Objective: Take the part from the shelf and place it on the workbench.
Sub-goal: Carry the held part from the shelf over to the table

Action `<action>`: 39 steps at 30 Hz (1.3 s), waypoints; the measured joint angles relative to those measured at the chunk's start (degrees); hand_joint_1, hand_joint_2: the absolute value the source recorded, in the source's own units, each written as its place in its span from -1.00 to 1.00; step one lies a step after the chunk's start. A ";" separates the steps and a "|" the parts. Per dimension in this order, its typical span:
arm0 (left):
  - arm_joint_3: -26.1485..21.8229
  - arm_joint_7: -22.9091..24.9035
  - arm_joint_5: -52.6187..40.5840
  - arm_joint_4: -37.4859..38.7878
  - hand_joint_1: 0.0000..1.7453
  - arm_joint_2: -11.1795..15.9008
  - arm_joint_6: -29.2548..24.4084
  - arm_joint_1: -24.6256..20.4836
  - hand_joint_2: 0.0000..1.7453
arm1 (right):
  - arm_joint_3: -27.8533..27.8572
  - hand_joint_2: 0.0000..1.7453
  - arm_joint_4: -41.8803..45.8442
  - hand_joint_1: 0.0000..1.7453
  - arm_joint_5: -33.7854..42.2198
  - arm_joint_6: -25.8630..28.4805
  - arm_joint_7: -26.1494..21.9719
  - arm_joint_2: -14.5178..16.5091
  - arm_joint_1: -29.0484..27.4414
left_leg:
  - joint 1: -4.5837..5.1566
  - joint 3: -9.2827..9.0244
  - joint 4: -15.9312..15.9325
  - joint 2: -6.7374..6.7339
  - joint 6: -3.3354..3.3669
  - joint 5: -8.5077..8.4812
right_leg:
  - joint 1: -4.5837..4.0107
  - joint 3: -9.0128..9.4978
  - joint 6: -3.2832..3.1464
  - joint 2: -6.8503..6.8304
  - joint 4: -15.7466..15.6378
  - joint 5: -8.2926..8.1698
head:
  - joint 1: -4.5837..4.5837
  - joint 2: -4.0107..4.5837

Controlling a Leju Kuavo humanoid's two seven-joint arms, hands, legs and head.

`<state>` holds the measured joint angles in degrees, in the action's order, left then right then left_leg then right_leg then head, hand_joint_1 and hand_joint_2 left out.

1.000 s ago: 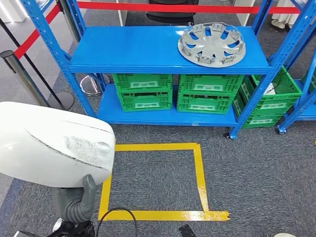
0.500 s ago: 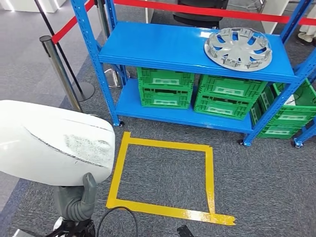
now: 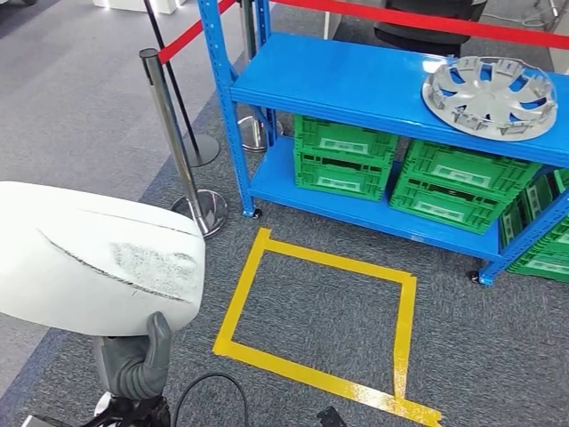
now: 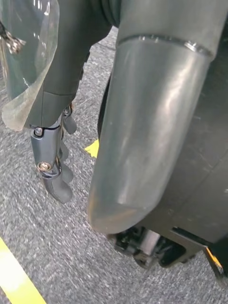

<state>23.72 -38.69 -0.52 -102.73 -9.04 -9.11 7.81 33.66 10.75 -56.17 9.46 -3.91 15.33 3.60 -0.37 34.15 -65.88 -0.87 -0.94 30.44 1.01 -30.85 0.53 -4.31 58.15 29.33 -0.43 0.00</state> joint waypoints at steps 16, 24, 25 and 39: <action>0.09 0.00 -0.09 0.81 1.00 -0.33 -0.16 -0.70 1.00 | -0.06 -1.00 0.00 -1.00 -1.13 -1.73 1.16 -0.04 -0.04 | 0.88 -1.61 7.64 4.86 3.03 -3.55 | 0.02 -2.11 1.73 6.86 4.94 1.21 | -0.44 0.00; 0.05 0.00 -0.15 1.17 1.00 -0.35 -0.51 -1.17 1.00 | -0.56 -1.00 0.02 -1.00 -2.58 -1.33 1.38 0.16 0.01 | 0.72 2.18 2.14 4.70 0.53 -1.15 | 0.54 0.56 0.28 5.16 -0.19 0.14 | 0.22 0.00; 0.07 0.00 -0.15 1.27 1.00 -0.35 -0.54 -1.22 1.00 | -0.64 -1.00 0.02 -1.00 -2.64 -1.09 1.32 0.15 -0.03 | 0.62 3.73 -1.39 3.29 0.17 0.72 | 0.47 0.56 0.22 4.28 -0.20 0.14 | 0.50 0.00; -0.25 0.00 0.29 1.09 1.00 -0.01 -1.27 0.50 1.00 | -2.22 -1.00 0.02 -1.00 -5.56 -1.38 1.93 0.12 0.30 | 0.62 -0.63 7.75 -0.77 2.83 -4.00 | 0.07 -0.77 2.42 0.88 3.91 4.12 | 0.07 0.00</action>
<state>23.47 -38.69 -0.24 -101.64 -9.05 -10.38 8.31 31.44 10.78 -61.73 8.08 -1.98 15.45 3.90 0.25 33.51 -58.13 -1.64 1.89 26.44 1.08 -31.62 2.95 -3.43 62.06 33.45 -0.36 0.00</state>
